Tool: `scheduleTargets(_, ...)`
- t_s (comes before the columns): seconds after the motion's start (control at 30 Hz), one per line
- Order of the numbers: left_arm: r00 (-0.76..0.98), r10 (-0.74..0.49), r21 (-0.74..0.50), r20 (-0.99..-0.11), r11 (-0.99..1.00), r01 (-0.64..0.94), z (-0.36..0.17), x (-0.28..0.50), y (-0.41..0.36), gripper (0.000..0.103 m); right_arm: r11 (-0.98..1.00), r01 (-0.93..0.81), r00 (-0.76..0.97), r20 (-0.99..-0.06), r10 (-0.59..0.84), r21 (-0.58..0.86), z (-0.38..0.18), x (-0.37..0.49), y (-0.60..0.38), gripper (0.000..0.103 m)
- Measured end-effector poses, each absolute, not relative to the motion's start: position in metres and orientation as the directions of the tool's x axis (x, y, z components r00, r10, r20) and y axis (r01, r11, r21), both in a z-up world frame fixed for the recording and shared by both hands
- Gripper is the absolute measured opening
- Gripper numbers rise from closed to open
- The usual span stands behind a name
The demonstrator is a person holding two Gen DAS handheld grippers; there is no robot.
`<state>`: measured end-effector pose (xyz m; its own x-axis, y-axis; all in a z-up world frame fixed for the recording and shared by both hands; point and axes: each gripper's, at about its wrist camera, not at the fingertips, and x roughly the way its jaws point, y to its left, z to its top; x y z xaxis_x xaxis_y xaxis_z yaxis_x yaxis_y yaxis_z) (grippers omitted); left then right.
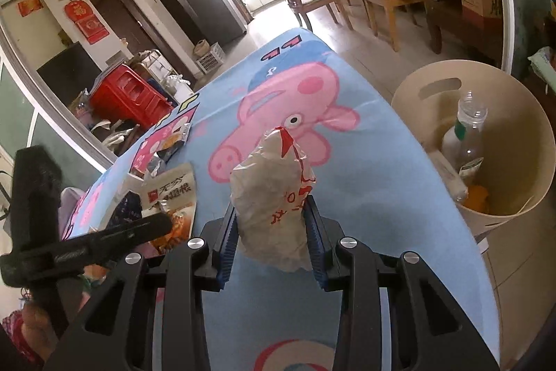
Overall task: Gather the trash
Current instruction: 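Grasp the white plastic bag with the right tool while the left tool grasps the snack packet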
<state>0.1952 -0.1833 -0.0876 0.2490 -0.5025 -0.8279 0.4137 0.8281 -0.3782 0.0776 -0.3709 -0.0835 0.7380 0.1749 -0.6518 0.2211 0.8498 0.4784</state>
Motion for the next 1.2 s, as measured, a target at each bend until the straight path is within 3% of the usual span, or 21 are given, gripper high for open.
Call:
scheduleTargets(0.2, 0.28, -0.479, -0.337, -0.832, 0.838, 0.429, -0.087, 0.189, -0.189, 0.036, 0.844, 0.207, 0.747, -0.637, 0.191, 0.495, -0.082, 0.075, -0.362, 0.034)
scheduleTargets(0.4, 0.247, -0.558, -0.399, -0.792, 0.78, 0.483, -0.074, 0.165, -0.191, 0.033, 0.836, 0.243, 0.77, -0.622, 0.142, 0.492, -0.074, 0.056, -0.372, 0.034)
scheduleTargets(0.43, 0.236, -0.567, -0.401, -0.789, 0.767, 0.5, -0.072, 0.163, -0.197, 0.016, 0.837, 0.254, 0.774, -0.621, 0.125, 0.485, -0.072, 0.053, -0.377, 0.034)
scheduleTargets(0.5, 0.204, -0.575, -0.405, -0.792, 0.746, 0.529, -0.07, 0.162, -0.211, 0.002, 0.83, 0.28, 0.777, -0.622, 0.098, 0.482, -0.07, 0.05, -0.39, 0.034)
scheduleTargets(0.7, 0.186, -0.551, -0.36, -0.813, 0.728, 0.583, -0.073, 0.162, -0.255, 0.002, 0.777, 0.359, 0.778, -0.625, 0.056, 0.517, -0.073, 0.038, -0.436, 0.034)
scheduleTargets(0.8, 0.173, -0.556, -0.388, -0.813, 0.739, 0.551, -0.074, 0.163, -0.253, 0.009, 0.795, 0.328, 0.785, -0.615, 0.071, 0.51, -0.071, 0.039, -0.435, 0.034)
scheduleTargets(0.83, 0.177, -0.554, -0.388, -0.813, 0.744, 0.544, -0.074, 0.163, -0.251, 0.028, 0.801, 0.318, 0.784, -0.616, 0.08, 0.508, -0.072, 0.04, -0.431, 0.034)
scheduleTargets(0.9, 0.174, -0.561, -0.411, -0.809, 0.753, 0.514, -0.077, 0.168, -0.246, 0.058, 0.803, 0.303, 0.776, -0.622, 0.105, 0.514, -0.079, 0.045, -0.426, 0.034)
scheduleTargets(1.0, 0.129, -0.581, -0.459, -0.804, 0.743, 0.487, -0.082, 0.178, -0.248, 0.058, 0.807, 0.294, 0.769, -0.628, 0.119, 0.513, -0.086, 0.051, -0.419, 0.034)
scheduleTargets(1.07, 0.119, -0.575, -0.45, -0.809, 0.738, 0.503, -0.085, 0.18, -0.255, 0.05, 0.81, 0.294, 0.769, -0.628, 0.115, 0.508, -0.09, 0.052, -0.413, 0.034)
scheduleTargets(1.1, 0.106, -0.574, -0.45, -0.812, 0.732, 0.512, -0.087, 0.179, -0.258, 0.039, 0.809, 0.292, 0.771, -0.626, 0.116, 0.51, -0.091, 0.051, -0.413, 0.034)
scheduleTargets(1.13, 0.082, -0.57, -0.45, -0.818, 0.722, 0.525, -0.091, 0.178, -0.265, 0.02, 0.808, 0.292, 0.772, -0.624, 0.116, 0.512, -0.092, 0.051, -0.413, 0.034)
scheduleTargets(1.2, 0.066, -0.572, -0.445, -0.818, 0.701, 0.557, -0.095, 0.171, -0.276, 0.015, 0.801, 0.292, 0.776, -0.619, 0.122, 0.523, -0.093, 0.052, -0.415, 0.034)
